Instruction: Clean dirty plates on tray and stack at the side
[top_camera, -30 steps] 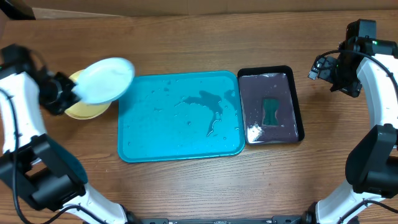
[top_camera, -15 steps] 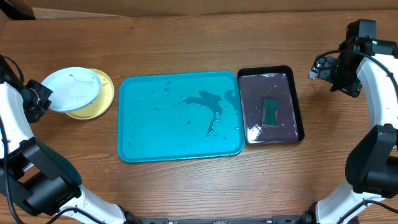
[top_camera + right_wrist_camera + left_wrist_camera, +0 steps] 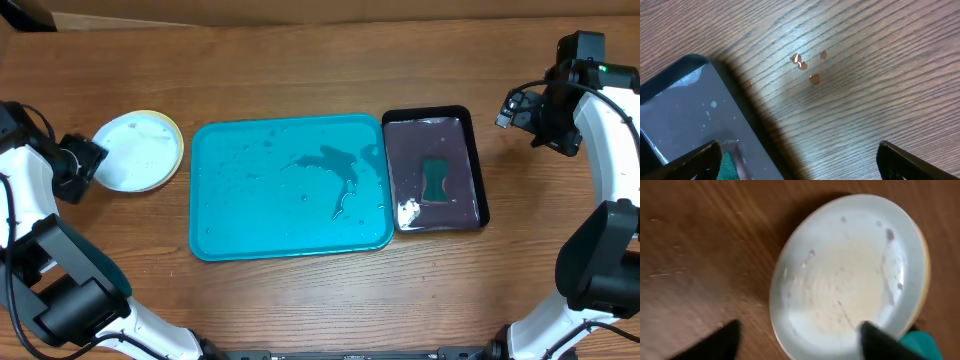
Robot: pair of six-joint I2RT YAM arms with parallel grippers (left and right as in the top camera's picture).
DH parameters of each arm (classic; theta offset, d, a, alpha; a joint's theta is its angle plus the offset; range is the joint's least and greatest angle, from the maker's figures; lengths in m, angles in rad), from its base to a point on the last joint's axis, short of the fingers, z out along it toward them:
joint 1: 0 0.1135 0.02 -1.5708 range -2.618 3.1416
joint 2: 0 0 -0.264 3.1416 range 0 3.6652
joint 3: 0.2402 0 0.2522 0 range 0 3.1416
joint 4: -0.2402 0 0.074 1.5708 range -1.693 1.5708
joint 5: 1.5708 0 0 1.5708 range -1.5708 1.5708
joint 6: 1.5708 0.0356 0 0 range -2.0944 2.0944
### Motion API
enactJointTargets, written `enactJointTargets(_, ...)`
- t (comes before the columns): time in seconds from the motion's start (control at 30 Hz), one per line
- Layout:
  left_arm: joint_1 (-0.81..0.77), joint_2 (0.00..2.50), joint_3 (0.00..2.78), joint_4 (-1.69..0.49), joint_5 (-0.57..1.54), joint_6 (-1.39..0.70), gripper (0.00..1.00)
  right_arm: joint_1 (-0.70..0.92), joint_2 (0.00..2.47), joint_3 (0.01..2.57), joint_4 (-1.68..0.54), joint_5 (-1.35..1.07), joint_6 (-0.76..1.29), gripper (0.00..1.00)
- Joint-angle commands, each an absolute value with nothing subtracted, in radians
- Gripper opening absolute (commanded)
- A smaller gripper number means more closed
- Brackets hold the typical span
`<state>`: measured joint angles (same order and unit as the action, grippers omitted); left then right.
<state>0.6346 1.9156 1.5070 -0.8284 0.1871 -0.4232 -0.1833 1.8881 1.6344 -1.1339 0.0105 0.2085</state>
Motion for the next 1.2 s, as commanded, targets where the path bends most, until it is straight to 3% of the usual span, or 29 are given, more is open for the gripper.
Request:
enactJointTargets(0.0, 0.623, 1.909, 1.500, -0.827, 0.378, -0.337, 0.92, -0.186, 1.881, 1.648, -1.128, 0.014, 0.208, 1.00)
enactJointTargets(0.1, 0.611, 1.909, 1.500, -0.849, 0.471, -0.286, 0.85, -0.186, 1.881, 1.648, -1.127, 0.014, 0.208, 1.00)
enactJointTargets(0.17, 0.595, 1.909, 1.500, -0.879, 0.505, -0.271, 0.73, -0.186, 1.881, 1.648, -1.128, 0.014, 0.208, 1.00)
enactJointTargets(0.23, 0.578, 1.909, 1.500, -0.909, 0.519, -0.253, 0.46, -0.186, 1.881, 1.648, -1.128, 0.014, 0.208, 1.00)
enactJointTargets(0.3, 0.550, 1.909, 1.500, -0.953, 0.517, -0.235, 0.04, -0.186, 1.881, 1.648, -1.128, 0.014, 0.208, 1.00)
enactJointTargets(0.6, 0.347, 1.909, 1.486, -1.196, 0.517, -0.028, 0.06, -0.186, 1.881, 1.648, -1.128, 0.014, 0.208, 1.00)
enactJointTargets(0.7, 0.270, 1.909, 1.455, -1.232, 0.514, 0.003, 0.20, -0.186, 1.881, 1.648, -1.128, 0.014, 0.208, 1.00)
enactJointTargets(0.8, 0.199, 1.909, 1.417, -1.253, 0.514, 0.005, 0.51, -0.186, 1.881, 1.648, -1.128, 0.014, 0.208, 1.00)
enactJointTargets(1.17, -0.049, 1.909, 1.330, -1.200, 0.495, -0.009, 0.51, -0.186, 1.881, 1.648, -1.128, 0.014, 0.208, 1.00)
